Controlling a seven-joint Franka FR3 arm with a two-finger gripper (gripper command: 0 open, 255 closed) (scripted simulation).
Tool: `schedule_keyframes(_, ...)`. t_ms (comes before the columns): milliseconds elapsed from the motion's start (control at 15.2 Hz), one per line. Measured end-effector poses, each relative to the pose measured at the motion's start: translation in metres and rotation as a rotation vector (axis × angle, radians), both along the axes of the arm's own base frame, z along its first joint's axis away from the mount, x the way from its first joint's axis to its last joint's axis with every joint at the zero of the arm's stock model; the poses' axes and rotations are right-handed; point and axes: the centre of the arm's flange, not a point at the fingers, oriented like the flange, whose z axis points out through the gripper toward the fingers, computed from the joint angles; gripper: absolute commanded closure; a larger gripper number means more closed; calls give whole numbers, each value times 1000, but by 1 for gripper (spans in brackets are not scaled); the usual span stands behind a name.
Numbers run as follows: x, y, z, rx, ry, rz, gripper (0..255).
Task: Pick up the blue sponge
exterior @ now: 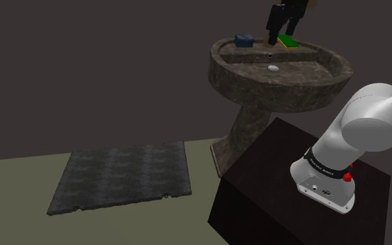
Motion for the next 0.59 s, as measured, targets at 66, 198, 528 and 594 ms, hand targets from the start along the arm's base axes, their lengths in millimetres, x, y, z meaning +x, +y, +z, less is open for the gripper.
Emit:
schedule_keyframes(66, 0, 0, 0, 0, 0, 0, 0)
schedule_keyframes(198, 4, -15, -4, 7, -7, 28, 0)
schedule_keyframes(528, 24, -73, -18, 31, -36, 145, 0)
schedule_keyframes(594, 28, -85, -19, 36, -42, 169, 0)
